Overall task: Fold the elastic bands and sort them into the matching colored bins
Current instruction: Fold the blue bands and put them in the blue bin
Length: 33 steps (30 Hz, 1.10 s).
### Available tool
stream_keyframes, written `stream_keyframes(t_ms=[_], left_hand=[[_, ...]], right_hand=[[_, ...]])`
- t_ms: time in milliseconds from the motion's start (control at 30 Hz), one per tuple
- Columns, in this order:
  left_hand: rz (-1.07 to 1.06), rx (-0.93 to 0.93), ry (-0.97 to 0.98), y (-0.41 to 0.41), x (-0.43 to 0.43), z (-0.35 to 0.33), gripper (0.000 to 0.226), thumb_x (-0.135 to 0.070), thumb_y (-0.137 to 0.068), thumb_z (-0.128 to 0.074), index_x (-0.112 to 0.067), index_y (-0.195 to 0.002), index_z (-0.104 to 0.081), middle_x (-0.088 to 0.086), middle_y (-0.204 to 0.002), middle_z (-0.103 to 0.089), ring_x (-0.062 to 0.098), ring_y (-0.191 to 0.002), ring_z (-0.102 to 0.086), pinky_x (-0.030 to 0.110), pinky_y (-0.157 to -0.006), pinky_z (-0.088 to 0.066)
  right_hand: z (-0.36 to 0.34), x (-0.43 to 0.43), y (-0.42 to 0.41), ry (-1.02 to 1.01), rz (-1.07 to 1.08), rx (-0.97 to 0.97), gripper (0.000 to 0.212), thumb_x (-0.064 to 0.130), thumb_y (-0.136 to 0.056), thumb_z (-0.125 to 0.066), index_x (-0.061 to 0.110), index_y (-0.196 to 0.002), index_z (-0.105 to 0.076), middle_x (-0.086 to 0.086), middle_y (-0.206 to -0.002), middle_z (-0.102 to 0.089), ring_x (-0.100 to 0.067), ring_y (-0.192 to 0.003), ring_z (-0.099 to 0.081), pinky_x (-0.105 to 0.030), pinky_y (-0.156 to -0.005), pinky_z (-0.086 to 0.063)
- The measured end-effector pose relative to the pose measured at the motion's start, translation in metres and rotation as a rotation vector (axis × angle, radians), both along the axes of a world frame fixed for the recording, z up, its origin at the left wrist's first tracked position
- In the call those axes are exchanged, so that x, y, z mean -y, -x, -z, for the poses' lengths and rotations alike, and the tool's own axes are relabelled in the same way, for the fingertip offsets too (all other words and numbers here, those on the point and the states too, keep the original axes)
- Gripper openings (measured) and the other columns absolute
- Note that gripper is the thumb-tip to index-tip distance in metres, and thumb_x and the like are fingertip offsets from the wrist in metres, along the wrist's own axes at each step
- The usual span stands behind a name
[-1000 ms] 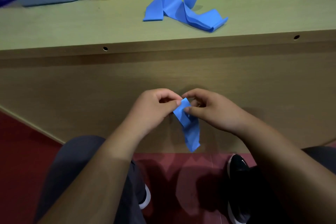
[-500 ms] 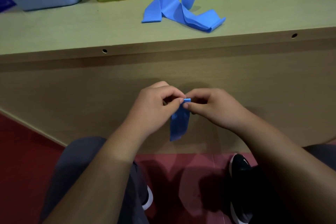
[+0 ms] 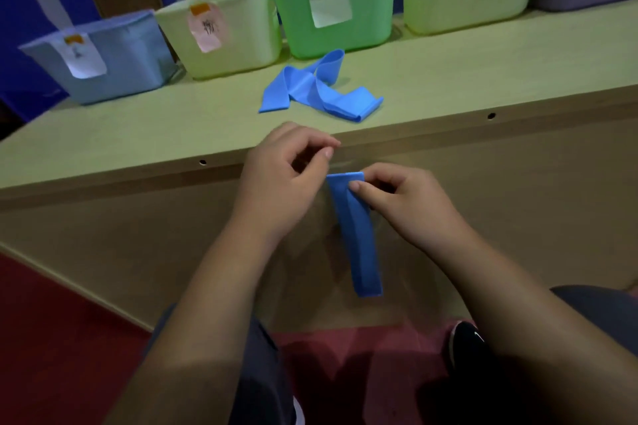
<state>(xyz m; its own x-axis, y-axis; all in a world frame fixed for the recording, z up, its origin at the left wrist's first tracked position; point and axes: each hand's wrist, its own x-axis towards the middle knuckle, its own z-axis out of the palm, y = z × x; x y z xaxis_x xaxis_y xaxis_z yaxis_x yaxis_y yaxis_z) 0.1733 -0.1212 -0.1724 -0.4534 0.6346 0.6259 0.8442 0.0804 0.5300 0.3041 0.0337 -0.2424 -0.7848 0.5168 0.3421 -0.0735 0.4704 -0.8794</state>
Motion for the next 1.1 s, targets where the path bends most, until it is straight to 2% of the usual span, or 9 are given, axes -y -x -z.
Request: stream_keyframes(t_ms=[167, 300, 400, 500, 567, 733, 833, 933, 1100], left_hand=[[-0.088, -0.092, -0.029, 0.020, -0.031, -0.041, 0.022, -0.005, -0.093, -0.065, -0.019, -0.106, -0.076, -0.005, -0.107, -0.069, 0.005, -0.090, -0.066, 0.016, -0.080, -0.051], [-0.257, 0.027, 0.109, 0.047, -0.060, -0.053, 0.024, -0.018, -0.093, -0.063, -0.031, -0.112, -0.071, -0.003, -0.112, -0.069, 0.011, -0.092, -0.064, 0.025, -0.081, -0.050], [-0.289, 0.075, 0.194, 0.053, -0.079, -0.049, 0.027, -0.024, -0.095, -0.064, -0.035, -0.117, -0.072, -0.001, -0.115, -0.064, 0.013, -0.095, -0.060, 0.009, -0.070, -0.038], [-0.285, 0.074, 0.201, 0.053, -0.093, -0.041, 0.026, -0.022, -0.094, -0.065, -0.033, -0.114, -0.076, -0.002, -0.117, -0.070, 0.012, -0.102, -0.065, 0.017, -0.089, -0.045], [-0.284, 0.102, 0.132, 0.050, -0.094, -0.039, 0.030, -0.014, -0.092, -0.064, -0.027, -0.115, -0.078, -0.006, -0.119, -0.072, 0.010, -0.107, -0.065, 0.018, -0.094, -0.044], [-0.107, 0.266, -0.173, 0.032, -0.076, -0.046, 0.039, 0.001, -0.091, -0.063, -0.025, -0.116, -0.079, -0.011, -0.113, -0.076, -0.001, -0.097, -0.068, 0.017, -0.086, -0.054], [-0.003, 0.379, -0.346, 0.019, -0.061, -0.052, 0.036, 0.004, -0.092, -0.066, -0.021, -0.116, -0.078, -0.009, -0.110, -0.079, 0.010, -0.099, -0.073, 0.036, -0.091, -0.062], [0.157, 0.542, -0.454, -0.001, -0.042, -0.057, 0.034, 0.007, -0.095, -0.064, -0.016, -0.117, -0.075, -0.007, -0.110, -0.077, 0.017, -0.100, -0.072, 0.041, -0.090, -0.062], [0.361, 0.983, -0.538, -0.034, 0.002, -0.034, 0.036, 0.006, -0.102, -0.049, -0.012, -0.125, -0.069, 0.007, -0.117, -0.072, 0.018, -0.095, -0.070, 0.028, -0.077, -0.056]], right_hand=[[-0.007, -0.005, -0.010, -0.024, 0.093, -0.063, 0.009, 0.022, -0.097, -0.078, 0.025, -0.089, -0.080, 0.008, -0.084, -0.074, -0.005, -0.077, -0.064, -0.024, -0.073, -0.047], [-0.010, -0.010, -0.018, -0.003, 0.111, -0.068, 0.008, 0.020, -0.097, -0.077, 0.023, -0.091, -0.081, 0.006, -0.088, -0.076, -0.011, -0.082, -0.068, -0.021, -0.073, -0.048], [-0.007, -0.014, -0.022, 0.042, 0.101, -0.051, 0.011, 0.021, -0.098, -0.076, 0.020, -0.088, -0.079, 0.004, -0.083, -0.074, -0.007, -0.074, -0.062, -0.022, -0.069, -0.045], [-0.001, -0.018, -0.021, 0.041, 0.098, -0.031, 0.013, 0.022, -0.098, -0.076, 0.019, -0.085, -0.077, 0.002, -0.079, -0.071, -0.002, -0.070, -0.056, -0.022, -0.065, -0.043], [0.001, -0.020, -0.020, 0.009, 0.100, -0.035, 0.013, 0.022, -0.098, -0.076, 0.018, -0.085, -0.077, 0.003, -0.079, -0.070, -0.002, -0.071, -0.057, -0.024, -0.067, -0.044], [-0.002, -0.018, -0.020, -0.066, 0.069, -0.127, 0.014, 0.019, -0.096, -0.079, 0.028, -0.086, -0.077, 0.005, -0.084, -0.067, -0.009, -0.076, -0.061, -0.023, -0.070, -0.043], [-0.005, -0.015, -0.020, -0.050, 0.023, -0.184, 0.015, 0.013, -0.095, -0.079, 0.025, -0.086, -0.079, 0.002, -0.083, -0.059, -0.008, -0.073, -0.055, -0.021, -0.069, -0.040], [-0.009, -0.009, -0.022, 0.043, -0.036, -0.235, 0.014, 0.008, -0.095, -0.079, 0.020, -0.087, -0.079, -0.008, -0.090, -0.059, -0.010, -0.074, -0.053, -0.021, -0.069, -0.041], [-0.012, 0.000, -0.025, 0.078, -0.080, -0.248, 0.014, 0.007, -0.092, -0.072, 0.011, -0.079, -0.069, -0.008, -0.097, -0.060, -0.018, -0.079, -0.056, -0.019, -0.070, -0.040]])
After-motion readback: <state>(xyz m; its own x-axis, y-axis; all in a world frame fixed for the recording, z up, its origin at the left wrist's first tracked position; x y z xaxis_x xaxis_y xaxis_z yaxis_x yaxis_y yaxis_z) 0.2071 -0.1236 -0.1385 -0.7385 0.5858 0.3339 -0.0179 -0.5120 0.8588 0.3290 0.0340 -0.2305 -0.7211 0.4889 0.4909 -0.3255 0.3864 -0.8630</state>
